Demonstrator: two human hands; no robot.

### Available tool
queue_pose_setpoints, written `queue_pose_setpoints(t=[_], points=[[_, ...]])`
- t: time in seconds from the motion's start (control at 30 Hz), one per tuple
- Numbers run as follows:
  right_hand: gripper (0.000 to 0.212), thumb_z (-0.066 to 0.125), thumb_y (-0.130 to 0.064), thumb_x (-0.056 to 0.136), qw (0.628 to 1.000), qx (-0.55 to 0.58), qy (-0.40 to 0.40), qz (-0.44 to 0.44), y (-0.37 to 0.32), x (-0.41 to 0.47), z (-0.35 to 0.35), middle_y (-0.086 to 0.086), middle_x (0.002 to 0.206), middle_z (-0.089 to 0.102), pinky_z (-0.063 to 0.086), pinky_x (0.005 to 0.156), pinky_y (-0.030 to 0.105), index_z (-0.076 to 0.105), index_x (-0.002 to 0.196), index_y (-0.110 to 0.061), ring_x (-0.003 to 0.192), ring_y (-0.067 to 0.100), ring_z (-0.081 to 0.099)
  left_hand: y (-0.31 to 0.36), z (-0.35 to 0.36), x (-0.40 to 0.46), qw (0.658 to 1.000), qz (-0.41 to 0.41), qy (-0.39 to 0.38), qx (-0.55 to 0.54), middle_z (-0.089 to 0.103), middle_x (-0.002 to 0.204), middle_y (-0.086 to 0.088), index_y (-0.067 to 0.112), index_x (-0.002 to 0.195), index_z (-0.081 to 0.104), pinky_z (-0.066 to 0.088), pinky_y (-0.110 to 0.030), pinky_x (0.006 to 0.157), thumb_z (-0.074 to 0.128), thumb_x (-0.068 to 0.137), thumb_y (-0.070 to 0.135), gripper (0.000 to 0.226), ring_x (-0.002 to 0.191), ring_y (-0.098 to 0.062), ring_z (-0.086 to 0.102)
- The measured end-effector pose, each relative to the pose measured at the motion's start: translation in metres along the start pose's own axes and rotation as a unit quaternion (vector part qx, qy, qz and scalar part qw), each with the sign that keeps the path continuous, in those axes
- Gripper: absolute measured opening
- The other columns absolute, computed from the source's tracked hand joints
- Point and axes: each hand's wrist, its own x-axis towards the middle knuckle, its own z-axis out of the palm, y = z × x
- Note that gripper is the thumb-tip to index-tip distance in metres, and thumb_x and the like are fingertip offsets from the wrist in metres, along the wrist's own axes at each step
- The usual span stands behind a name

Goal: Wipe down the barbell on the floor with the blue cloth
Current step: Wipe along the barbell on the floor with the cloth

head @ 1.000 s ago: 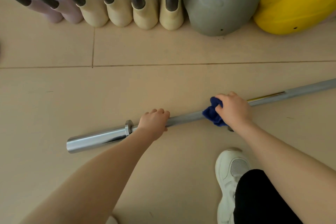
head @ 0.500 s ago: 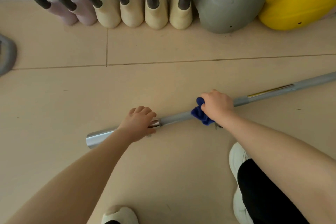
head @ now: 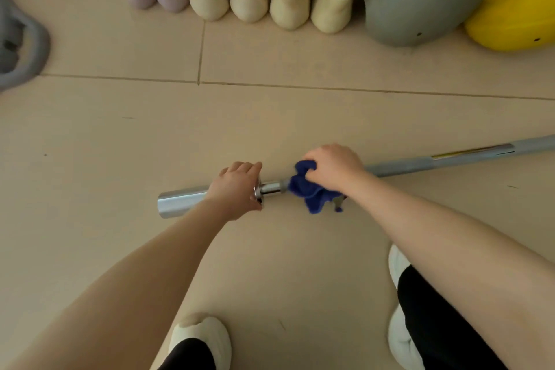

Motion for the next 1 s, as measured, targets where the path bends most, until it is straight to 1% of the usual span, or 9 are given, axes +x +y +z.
queue_pose_setpoints(t=[0.13, 0.23, 0.37, 0.43, 0.53, 0.67, 0.77, 0.87, 1.0], points=[[0.019, 0.055, -0.025, 0.080, 0.994, -0.019, 0.007, 0.106, 0.011, -0.004, -0.010, 0.007, 0.097, 0.067, 0.038, 0.063, 0.027, 0.068, 0.092, -0.020, 0.092, 0.031, 0.062, 0.004, 0.006, -0.002, 1.000, -0.003, 0.023, 0.014, 0.038, 0.139, -0.002, 0.015, 0.135, 0.038, 0.029, -0.031, 0.105, 0.069, 0.079, 0.033, 0.067, 0.131, -0.022, 0.030], [0.016, 0.053, -0.024, 0.082, 0.999, 0.026, 0.008, 0.045, -0.035, -0.006, 0.009, 0.009, 0.095, 0.069, 0.036, 0.064, 0.025, 0.067, 0.085, -0.017, 0.091, 0.031, 0.063, 0.009, 0.013, -0.003, 0.997, 0.005, 0.036, 0.061, 0.039, 0.133, -0.005, 0.014, 0.132, 0.038, 0.031, -0.031, 0.103, 0.070, 0.077, 0.036, 0.067, 0.125, -0.024, 0.035], [0.013, 0.048, -0.020, 0.083, 0.997, 0.066, -0.012, -0.034, -0.073, -0.017, 0.032, 0.010, 0.084, 0.058, 0.033, 0.061, 0.030, 0.048, 0.070, -0.018, 0.079, 0.032, 0.056, 0.013, 0.028, -0.011, 0.995, -0.004, 0.065, 0.073, 0.041, 0.123, -0.004, 0.015, 0.127, 0.040, 0.033, -0.029, 0.099, 0.067, 0.075, 0.039, 0.063, 0.117, -0.023, 0.040], [0.008, 0.050, -0.021, 0.082, 0.998, 0.046, -0.013, -0.039, -0.061, -0.020, 0.028, 0.010, 0.089, 0.059, 0.034, 0.062, 0.030, 0.058, 0.080, -0.019, 0.082, 0.033, 0.058, 0.013, 0.036, -0.014, 0.995, -0.011, 0.074, 0.063, 0.042, 0.124, -0.003, 0.015, 0.128, 0.039, 0.031, -0.029, 0.099, 0.066, 0.075, 0.037, 0.063, 0.119, -0.024, 0.040], [0.022, 0.051, -0.026, 0.081, 1.000, -0.014, -0.010, 0.026, -0.020, -0.013, 0.011, 0.009, 0.103, 0.065, 0.038, 0.067, 0.028, 0.066, 0.098, -0.023, 0.095, 0.032, 0.061, 0.013, 0.040, -0.016, 0.995, -0.017, 0.087, 0.051, 0.043, 0.126, -0.004, 0.014, 0.128, 0.040, 0.031, -0.030, 0.100, 0.067, 0.075, 0.034, 0.063, 0.120, -0.025, 0.039], [0.018, 0.052, -0.025, 0.083, 0.992, -0.090, 0.002, 0.086, 0.013, -0.014, -0.001, 0.009, 0.100, 0.067, 0.041, 0.068, 0.029, 0.067, 0.092, -0.018, 0.093, 0.030, 0.062, 0.013, 0.036, -0.015, 0.996, -0.022, 0.075, 0.051, 0.039, 0.130, -0.003, 0.014, 0.130, 0.038, 0.029, -0.030, 0.103, 0.069, 0.074, 0.035, 0.067, 0.122, -0.023, 0.038], [0.010, 0.055, -0.020, 0.079, 0.998, -0.040, -0.003, 0.055, -0.010, -0.015, 0.009, 0.004, 0.079, 0.066, 0.036, 0.059, 0.024, 0.065, 0.077, -0.018, 0.081, 0.027, 0.061, 0.013, 0.032, -0.013, 0.997, -0.014, 0.053, 0.054, 0.033, 0.139, -0.001, 0.014, 0.133, 0.035, 0.027, -0.030, 0.105, 0.071, 0.074, 0.036, 0.073, 0.128, -0.021, 0.034], [0.020, 0.050, -0.016, 0.081, 0.999, -0.005, 0.032, -0.014, -0.031, -0.020, 0.025, 0.008, 0.097, 0.063, 0.034, 0.060, 0.028, 0.064, 0.095, -0.020, 0.087, 0.032, 0.060, 0.011, 0.028, -0.011, 0.999, -0.019, 0.030, 0.038, 0.026, 0.147, 0.001, 0.015, 0.139, 0.029, 0.024, -0.031, 0.108, 0.073, 0.074, 0.038, 0.081, 0.135, -0.020, 0.027], [0.028, 0.046, -0.021, 0.090, 0.987, -0.113, 0.073, -0.092, -0.011, -0.029, 0.022, 0.011, 0.113, 0.054, 0.042, 0.068, 0.034, 0.054, 0.117, -0.020, 0.095, 0.034, 0.061, 0.006, 0.020, -0.007, 0.998, -0.042, 0.015, -0.033, 0.025, 0.150, 0.003, 0.017, 0.145, 0.023, 0.024, -0.034, 0.110, 0.075, 0.072, 0.037, 0.092, 0.138, -0.020, 0.023]])
